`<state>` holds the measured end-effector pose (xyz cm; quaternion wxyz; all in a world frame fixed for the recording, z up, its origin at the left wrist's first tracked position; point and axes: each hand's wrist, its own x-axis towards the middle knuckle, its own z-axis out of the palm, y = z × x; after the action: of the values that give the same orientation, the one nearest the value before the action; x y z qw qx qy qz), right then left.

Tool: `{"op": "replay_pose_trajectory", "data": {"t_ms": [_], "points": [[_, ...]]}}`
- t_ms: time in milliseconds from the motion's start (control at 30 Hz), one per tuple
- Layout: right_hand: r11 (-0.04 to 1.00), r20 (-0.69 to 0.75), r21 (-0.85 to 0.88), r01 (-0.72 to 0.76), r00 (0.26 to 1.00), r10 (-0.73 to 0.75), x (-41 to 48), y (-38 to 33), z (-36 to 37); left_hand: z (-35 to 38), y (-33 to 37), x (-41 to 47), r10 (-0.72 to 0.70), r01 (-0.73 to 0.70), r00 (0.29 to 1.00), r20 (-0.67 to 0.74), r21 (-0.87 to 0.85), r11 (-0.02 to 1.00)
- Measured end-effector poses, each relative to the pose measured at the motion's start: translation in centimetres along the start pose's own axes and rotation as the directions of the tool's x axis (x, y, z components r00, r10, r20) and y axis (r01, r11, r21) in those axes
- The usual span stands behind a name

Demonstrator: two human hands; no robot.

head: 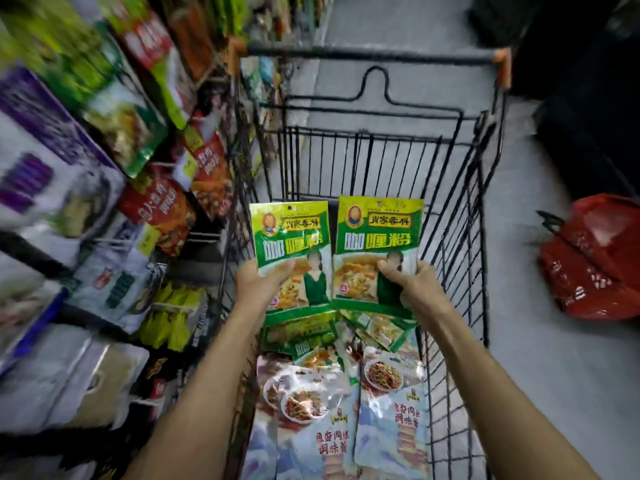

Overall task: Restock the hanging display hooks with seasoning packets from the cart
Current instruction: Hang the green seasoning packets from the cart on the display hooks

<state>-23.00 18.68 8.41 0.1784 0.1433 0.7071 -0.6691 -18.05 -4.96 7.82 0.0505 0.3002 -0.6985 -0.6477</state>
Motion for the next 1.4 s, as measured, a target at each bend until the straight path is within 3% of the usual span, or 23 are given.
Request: {"op": "replay_pose_trajectory", "data": {"t_ms": [133, 267, 400, 600, 900, 1033, 1233, 1400], "points": [[0.993, 0.091, 0.007, 0.116, 0.989, -0.116, -4.2, -6.7, 1.1, -4.3, 7.3, -4.7, 0.199, -0.204, 0.974, -0.11, -0.031, 0.979], [0.966, 0.246, -0.014, 0.257, 0.938, -0.246, -9.3, -13.3, 3.7, -9.3, 14.0, -10.9, 0.293, -0.308, 0.929, -0.225, -0.033, 0.951], [0.917, 0.444, 0.022, 0.399, 0.817, -0.367, -15.3, -19.1, 6.8, -15.2, 19.5, -18.3, 0.409, -0.443, 0.815, -0.41, 0.013, 0.896], [0.846, 0.652, 0.192, 0.498, 0.579, -0.489, -26.1, -26.5, 12.5, -24.1, 25.2, -32.3, 0.522, -0.577, 0.563, -0.64, 0.148, 0.803], [0.773, 0.829, 0.436, 0.46, 0.128, -0.544, -44.5, -29.8, 22.3, -34.1, 27.8, -53.3, 0.546, -0.543, 0.122, -0.829, 0.405, 0.736], [0.767, 0.853, 0.484, 0.42, -0.033, -0.52, -53.0, -28.9, 26.5, -37.7, 27.3, -61.9, 0.508, -0.472, -0.007, -0.862, 0.45, 0.758], [0.816, 0.874, 0.485, 0.313, -0.137, -0.467, -63.8, -26.1, 31.6, -42.5, 26.0, -71.5, 0.469, -0.366, -0.199, -0.861, 0.509, 0.779], [0.831, 0.891, 0.453, 0.323, -0.189, -0.413, -69.1, -25.8, 33.8, -45.8, 24.8, -75.5, 0.434, -0.321, -0.232, -0.87, 0.49, 0.81]]}}
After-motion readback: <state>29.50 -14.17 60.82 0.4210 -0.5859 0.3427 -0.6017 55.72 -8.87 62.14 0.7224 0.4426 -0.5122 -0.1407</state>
